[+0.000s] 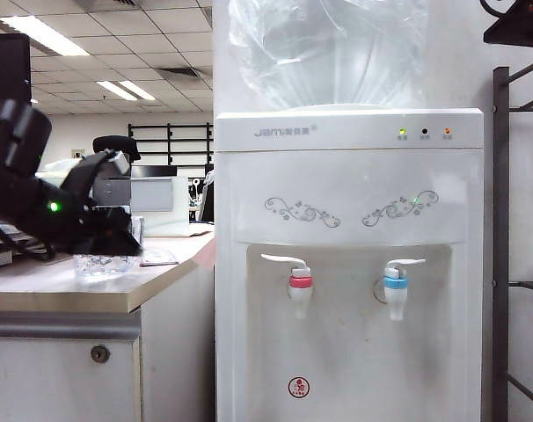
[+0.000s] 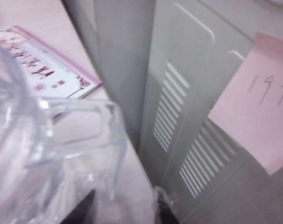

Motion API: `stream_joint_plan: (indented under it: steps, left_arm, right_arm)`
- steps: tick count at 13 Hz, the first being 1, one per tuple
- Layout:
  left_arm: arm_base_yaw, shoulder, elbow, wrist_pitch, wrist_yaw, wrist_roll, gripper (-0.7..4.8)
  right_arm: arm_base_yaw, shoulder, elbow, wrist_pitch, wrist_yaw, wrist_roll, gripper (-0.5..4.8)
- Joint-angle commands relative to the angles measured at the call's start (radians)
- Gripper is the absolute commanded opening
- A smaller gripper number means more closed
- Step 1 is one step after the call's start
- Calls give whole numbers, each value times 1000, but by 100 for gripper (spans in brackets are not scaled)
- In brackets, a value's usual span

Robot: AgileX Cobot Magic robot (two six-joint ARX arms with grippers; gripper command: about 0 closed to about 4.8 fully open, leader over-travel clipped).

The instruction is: Pick up the plastic mug from the left desk, go to the cold water outlet of the water dispenser, press the vertical switch to get some water, then put the mug back on the desk.

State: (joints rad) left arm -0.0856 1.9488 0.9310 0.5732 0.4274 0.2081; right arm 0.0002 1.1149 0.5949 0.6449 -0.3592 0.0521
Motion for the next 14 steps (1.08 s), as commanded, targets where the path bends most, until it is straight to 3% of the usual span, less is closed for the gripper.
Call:
stream_joint_plan:
  steps: [1,3,5,6,7,8,9,10,13,14]
  left_arm:
    - [-1,-58,0,-99,-9,1,152]
    - [-1,-101,0,-180,-26,2,111]
    - [0,-144,0,-257,-27,5,8]
    - [0,-160,0,-284,-27,5,-6]
    - [-1,-214,0,-357,-19,5,-6]
    - [-1,-364,0,-491,-19,5,-6]
    - [-1,-421,0,-524,-19,5,-6]
    - [-1,-617,-5,-615,-24,-5,-6]
    - [-1,-802,-35,-632,-33,-39,-6]
    - [-1,-1073,-137,-629,-124,-66,-6]
  right_arm:
    - [0,-3,8,14,2,0,-6]
    - [0,-3,8,14,2,0,-6]
    - [0,-4,8,15,2,0,-6]
    - [0,-4,8,15,2,0,-6]
    - [0,-5,8,18,2,0,-6]
    - [0,-6,8,15,1,121,-6]
    - [0,-10,8,15,1,131,-6]
    - [5,-61,7,0,2,130,-6]
    - [5,-130,7,-89,2,122,-6]
    - [6,-254,-17,-269,2,19,-6]
